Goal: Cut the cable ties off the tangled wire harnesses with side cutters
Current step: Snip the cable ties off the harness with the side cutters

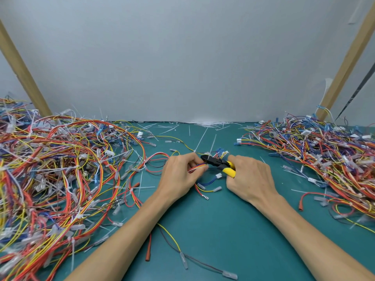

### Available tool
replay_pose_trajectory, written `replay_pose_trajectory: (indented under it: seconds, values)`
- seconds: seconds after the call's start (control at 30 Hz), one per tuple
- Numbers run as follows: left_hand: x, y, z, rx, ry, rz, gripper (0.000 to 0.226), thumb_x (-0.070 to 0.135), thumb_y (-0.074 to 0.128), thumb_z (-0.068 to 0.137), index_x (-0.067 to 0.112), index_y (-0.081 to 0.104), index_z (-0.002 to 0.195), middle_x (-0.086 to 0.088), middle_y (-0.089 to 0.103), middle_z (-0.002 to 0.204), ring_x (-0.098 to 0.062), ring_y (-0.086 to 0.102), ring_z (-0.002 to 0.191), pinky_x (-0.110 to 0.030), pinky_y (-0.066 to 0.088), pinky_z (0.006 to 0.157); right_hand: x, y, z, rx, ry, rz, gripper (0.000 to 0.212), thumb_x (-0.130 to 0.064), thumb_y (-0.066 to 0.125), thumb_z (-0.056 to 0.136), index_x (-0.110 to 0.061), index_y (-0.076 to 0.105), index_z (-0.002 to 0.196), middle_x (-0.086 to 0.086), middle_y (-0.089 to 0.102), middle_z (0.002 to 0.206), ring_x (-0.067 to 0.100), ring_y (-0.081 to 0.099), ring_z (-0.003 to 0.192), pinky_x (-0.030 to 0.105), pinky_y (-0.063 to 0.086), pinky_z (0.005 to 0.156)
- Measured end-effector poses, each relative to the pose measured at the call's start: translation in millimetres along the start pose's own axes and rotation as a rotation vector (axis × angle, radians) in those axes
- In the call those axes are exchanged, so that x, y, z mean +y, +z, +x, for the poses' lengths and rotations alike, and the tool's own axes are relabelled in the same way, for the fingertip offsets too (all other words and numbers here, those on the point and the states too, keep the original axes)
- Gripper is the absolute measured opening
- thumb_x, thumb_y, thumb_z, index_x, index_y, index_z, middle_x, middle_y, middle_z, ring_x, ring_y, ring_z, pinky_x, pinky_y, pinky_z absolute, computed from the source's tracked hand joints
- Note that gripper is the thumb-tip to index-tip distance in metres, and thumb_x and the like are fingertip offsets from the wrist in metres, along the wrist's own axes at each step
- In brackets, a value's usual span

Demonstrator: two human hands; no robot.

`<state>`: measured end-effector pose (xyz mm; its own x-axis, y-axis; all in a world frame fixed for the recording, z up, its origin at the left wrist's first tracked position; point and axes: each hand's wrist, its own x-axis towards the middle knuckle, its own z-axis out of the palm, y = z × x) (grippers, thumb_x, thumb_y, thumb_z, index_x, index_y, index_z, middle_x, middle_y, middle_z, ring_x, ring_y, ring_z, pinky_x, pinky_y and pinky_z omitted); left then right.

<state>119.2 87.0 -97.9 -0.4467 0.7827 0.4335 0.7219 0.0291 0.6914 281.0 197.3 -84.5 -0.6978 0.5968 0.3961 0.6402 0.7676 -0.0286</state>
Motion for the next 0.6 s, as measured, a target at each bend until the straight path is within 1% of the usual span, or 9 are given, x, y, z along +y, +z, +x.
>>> replay_pose_trajectory:
  seconds: [0.07,0.13,0.17,0.27,0.33,0.4,0.47,0.53,0.6]
  values:
    - [-0.8,0.0,-0.1,-0.001,-0.002,-0.009,0.015,0.031,0.074,0.082,0.023,0.066,0.071,0.007,0.064,0.058,-0.006,0.051,0.052,-0.03,0.045,0.059,-0.7,0.0,0.1,0.015,0.006,0.004,0.01,-0.031,0.044,0.069,-0.028,0.043,0.079,-0.007,0.045,0.065,0.025,0.046,0.066,0.03,0.023,0.051]
    - [-1.9,-0.1,0.0,-0.002,-0.003,-0.012,0.016,0.031,0.074,0.082,0.023,0.066,0.071,0.007,0.064,0.058,-0.005,0.049,0.051,-0.028,0.044,0.058,0.1,2.4,0.3,0.015,-0.025,-0.016,0.015,-0.029,0.051,0.074,-0.025,0.051,0.088,-0.006,0.052,0.074,0.025,0.05,0.075,0.03,0.026,0.057]
    - [-2.0,0.0,-0.1,-0.005,-0.006,-0.016,0.015,0.031,0.074,0.082,0.023,0.066,0.071,0.007,0.064,0.058,-0.005,0.049,0.051,-0.028,0.044,0.058,0.5,3.0,0.4,0.007,-0.029,-0.032,0.018,-0.029,0.051,0.075,-0.024,0.053,0.092,-0.005,0.054,0.077,0.025,0.051,0.078,0.031,0.027,0.059]
    - [-1.6,0.2,0.0,-0.014,-0.012,-0.03,0.015,0.031,0.074,0.082,0.025,0.066,0.071,0.007,0.065,0.058,-0.004,0.05,0.051,-0.029,0.045,0.058,0.2,1.6,1.0,0.012,0.017,-0.034,0.02,-0.034,0.038,0.069,-0.026,0.051,0.082,-0.005,0.046,0.066,0.026,0.047,0.067,0.03,0.023,0.051]
    - [-2.1,0.4,0.2,-0.02,-0.015,-0.034,0.016,0.032,0.074,0.082,0.024,0.066,0.071,0.007,0.066,0.059,-0.004,0.05,0.05,-0.029,0.045,0.058,0.4,1.9,0.9,0.02,0.009,-0.03,0.017,-0.032,0.043,0.07,-0.025,0.051,0.082,-0.006,0.045,0.066,0.024,0.043,0.067,0.03,0.022,0.051]
    - [-2.4,0.4,0.6,-0.021,-0.02,-0.037,0.016,0.032,0.074,0.082,0.023,0.067,0.071,0.006,0.066,0.059,-0.005,0.051,0.051,-0.029,0.045,0.059,1.2,2.9,1.1,0.009,-0.021,-0.029,0.016,-0.027,0.052,0.073,-0.024,0.052,0.089,-0.006,0.049,0.072,0.024,0.045,0.072,0.031,0.027,0.056]
    - [-1.9,0.5,0.5,-0.025,-0.02,-0.037,0.016,0.032,0.074,0.082,0.024,0.067,0.071,0.007,0.066,0.059,-0.005,0.052,0.051,-0.029,0.045,0.058,1.7,2.6,1.1,0.001,0.0,-0.018,0.011,-0.028,0.048,0.07,-0.025,0.047,0.081,-0.006,0.045,0.067,0.025,0.044,0.068,0.031,0.03,0.053]
    - [-1.8,0.3,0.5,-0.026,-0.02,-0.036,0.015,0.032,0.074,0.082,0.024,0.067,0.071,0.007,0.066,0.059,-0.004,0.051,0.051,-0.026,0.043,0.057,1.0,2.3,1.2,0.002,0.018,-0.011,0.011,-0.03,0.041,0.066,-0.025,0.045,0.075,-0.006,0.042,0.061,0.025,0.042,0.063,0.03,0.024,0.049]
    - [-2.0,0.2,0.2,-0.025,-0.024,-0.042,0.015,0.032,0.074,0.082,0.022,0.068,0.072,0.006,0.066,0.06,-0.005,0.051,0.051,-0.024,0.041,0.056,1.8,3.4,1.2,0.026,-0.001,-0.016,0.012,-0.027,0.048,0.067,-0.025,0.049,0.08,-0.006,0.046,0.065,0.025,0.045,0.066,0.029,0.022,0.051]
